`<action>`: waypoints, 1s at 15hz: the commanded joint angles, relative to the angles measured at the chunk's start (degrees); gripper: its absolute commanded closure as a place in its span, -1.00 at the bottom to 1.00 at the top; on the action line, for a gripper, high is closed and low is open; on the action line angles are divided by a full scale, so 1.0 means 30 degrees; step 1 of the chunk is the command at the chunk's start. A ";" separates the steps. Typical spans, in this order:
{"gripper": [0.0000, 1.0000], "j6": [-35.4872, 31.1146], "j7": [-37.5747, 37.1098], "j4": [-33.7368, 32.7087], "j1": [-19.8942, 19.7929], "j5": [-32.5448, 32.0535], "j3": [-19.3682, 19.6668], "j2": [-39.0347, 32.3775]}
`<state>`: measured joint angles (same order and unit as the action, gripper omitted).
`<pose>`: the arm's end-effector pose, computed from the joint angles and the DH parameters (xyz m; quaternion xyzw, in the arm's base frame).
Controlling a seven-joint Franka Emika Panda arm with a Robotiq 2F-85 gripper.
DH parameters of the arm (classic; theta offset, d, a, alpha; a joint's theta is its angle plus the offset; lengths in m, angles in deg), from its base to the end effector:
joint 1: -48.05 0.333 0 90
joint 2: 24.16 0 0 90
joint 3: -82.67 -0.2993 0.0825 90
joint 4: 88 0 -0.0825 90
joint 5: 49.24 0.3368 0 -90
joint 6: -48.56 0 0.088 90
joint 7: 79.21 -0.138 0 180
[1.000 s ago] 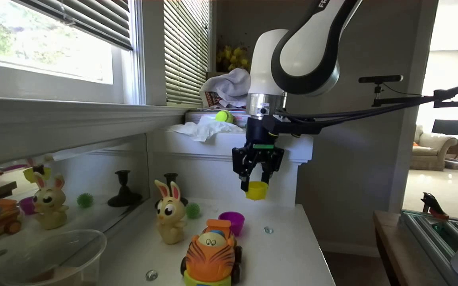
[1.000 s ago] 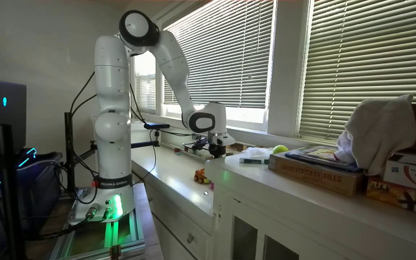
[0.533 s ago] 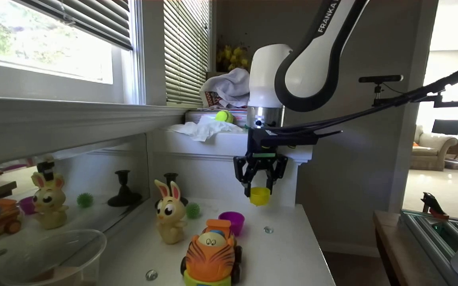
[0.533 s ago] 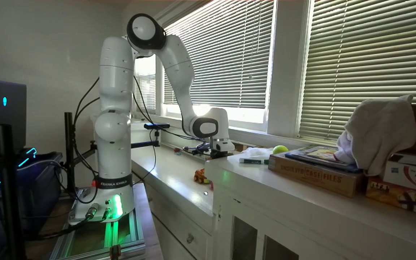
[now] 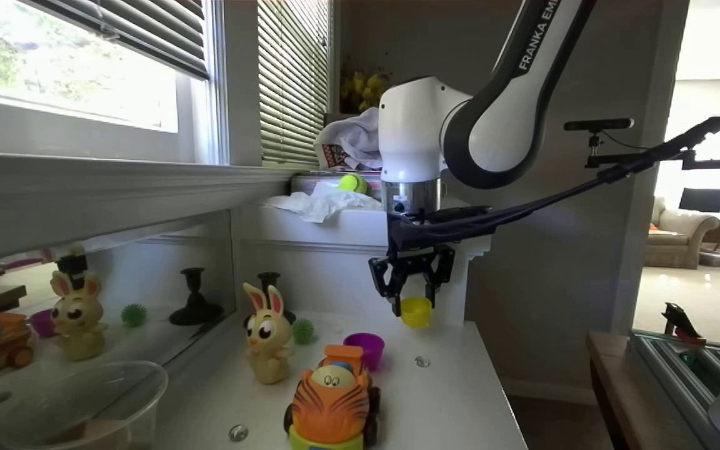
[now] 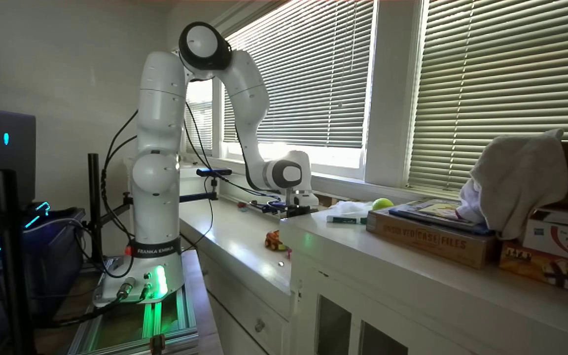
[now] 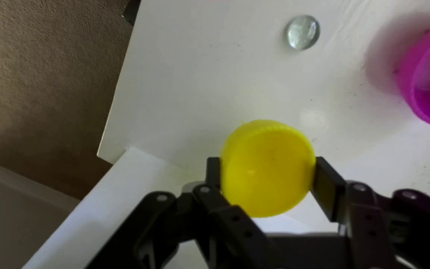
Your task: Put the yellow bowl next to the purple bowl
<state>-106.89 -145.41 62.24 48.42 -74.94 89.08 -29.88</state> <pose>0.4079 -0.0344 0.2091 0.9067 -0.4105 0.0442 0.0865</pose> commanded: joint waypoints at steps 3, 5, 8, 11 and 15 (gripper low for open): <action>0.28 -0.0641 0.0873 0.0132 0.0245 0.1228 -0.0390 0.0200; 0.28 -0.1332 0.1510 0.0327 0.0226 0.1770 -0.0566 0.0405; 0.28 -0.2131 0.3070 0.0563 0.0167 0.3301 -0.0904 0.0398; 0.28 -0.2692 0.5115 0.1018 0.0158 0.5079 -0.1231 0.0508; 0.28 -0.2731 0.6960 0.1434 0.0300 0.6097 -0.1314 0.0792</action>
<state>-113.97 -128.80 64.26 49.12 -59.46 85.27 -29.82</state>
